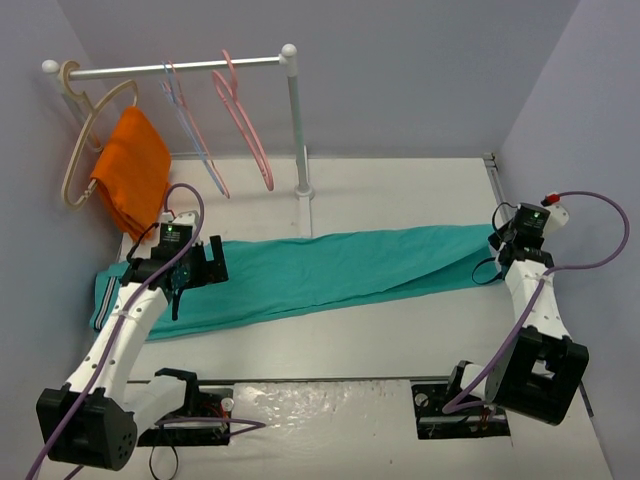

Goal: Place the trousers on the hanger
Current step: Fold the trousers at the center of the board.

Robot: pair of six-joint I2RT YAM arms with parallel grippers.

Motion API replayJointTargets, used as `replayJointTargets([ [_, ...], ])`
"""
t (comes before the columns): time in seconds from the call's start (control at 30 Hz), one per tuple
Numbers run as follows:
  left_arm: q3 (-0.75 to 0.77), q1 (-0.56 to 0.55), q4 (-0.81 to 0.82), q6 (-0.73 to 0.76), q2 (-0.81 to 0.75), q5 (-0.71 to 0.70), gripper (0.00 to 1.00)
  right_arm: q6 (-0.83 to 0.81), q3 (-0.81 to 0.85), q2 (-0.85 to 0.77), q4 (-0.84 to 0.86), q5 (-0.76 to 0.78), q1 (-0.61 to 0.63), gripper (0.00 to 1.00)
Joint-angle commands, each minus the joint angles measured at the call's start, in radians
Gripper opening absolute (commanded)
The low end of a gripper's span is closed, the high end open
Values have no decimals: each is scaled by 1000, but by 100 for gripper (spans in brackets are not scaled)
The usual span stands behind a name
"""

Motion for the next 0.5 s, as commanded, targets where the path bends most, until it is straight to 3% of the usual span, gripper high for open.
replayJointTargets([
  [0.0,28,6,9,3,-21,-16,92,17,14,-12,-20,88,-34,0],
  [0.07,28,5,9,5,-22,-16,92,17,11,14,-53,106,-50,1],
  [0.1,28,6,10,5,-23,-15,92,20,11,30,-70,113,-53,7],
  [0.17,26,6,13,7,-23,-4,92,23,14,74,-94,124,-76,27],
  [0.27,22,-17,38,21,-20,59,92,14,54,92,-140,168,-78,41],
  [0.47,27,-206,48,23,-20,73,92,-43,101,63,-130,99,-62,43],
])
